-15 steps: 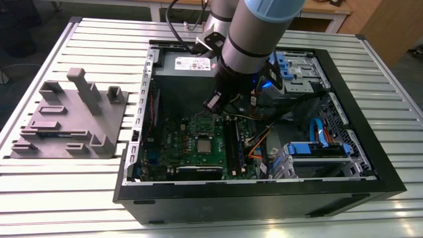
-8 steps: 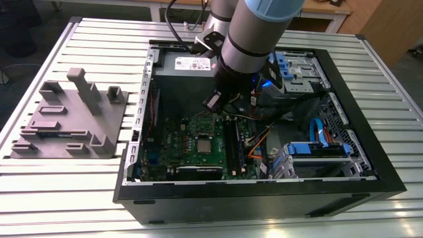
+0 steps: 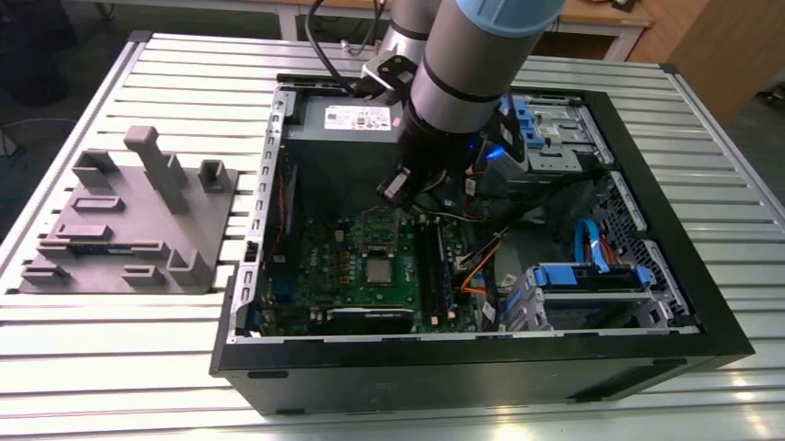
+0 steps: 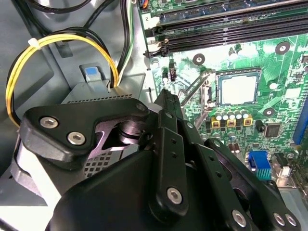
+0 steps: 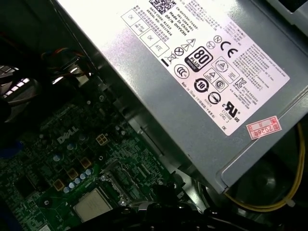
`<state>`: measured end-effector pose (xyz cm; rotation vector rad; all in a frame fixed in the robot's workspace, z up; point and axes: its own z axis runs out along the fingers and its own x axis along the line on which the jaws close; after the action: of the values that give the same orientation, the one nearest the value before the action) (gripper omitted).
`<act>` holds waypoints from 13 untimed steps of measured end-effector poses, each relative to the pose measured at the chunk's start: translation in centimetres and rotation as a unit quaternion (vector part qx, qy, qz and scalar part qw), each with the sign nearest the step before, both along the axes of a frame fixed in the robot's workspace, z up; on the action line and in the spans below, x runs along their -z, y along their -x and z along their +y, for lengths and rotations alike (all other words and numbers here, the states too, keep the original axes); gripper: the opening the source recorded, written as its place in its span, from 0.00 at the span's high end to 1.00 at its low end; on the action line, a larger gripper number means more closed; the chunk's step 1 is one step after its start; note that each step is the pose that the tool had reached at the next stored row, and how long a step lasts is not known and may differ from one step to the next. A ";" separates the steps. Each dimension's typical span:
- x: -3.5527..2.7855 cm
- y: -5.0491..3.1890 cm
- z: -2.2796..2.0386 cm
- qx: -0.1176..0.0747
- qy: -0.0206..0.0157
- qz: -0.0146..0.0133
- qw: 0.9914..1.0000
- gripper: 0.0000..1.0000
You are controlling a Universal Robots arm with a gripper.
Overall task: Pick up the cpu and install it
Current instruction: 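Close the cpu cover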
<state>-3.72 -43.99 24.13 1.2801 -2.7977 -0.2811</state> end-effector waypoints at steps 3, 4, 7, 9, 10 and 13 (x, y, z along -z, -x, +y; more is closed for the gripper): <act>-0.12 0.01 0.00 0.000 -0.001 0.000 1.000 0.90; -0.15 0.01 0.00 0.000 -0.001 0.000 1.000 0.90; -0.21 0.01 0.00 -0.002 -0.001 0.000 1.000 0.90; -0.25 0.02 0.00 -0.003 -0.002 0.000 1.000 0.90; -0.27 0.03 0.00 -0.004 -0.002 0.000 1.000 0.90; -0.28 0.13 -0.12 -0.007 -0.002 0.000 1.000 0.90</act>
<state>-3.85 -44.11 24.41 1.3004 -2.7888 -0.2851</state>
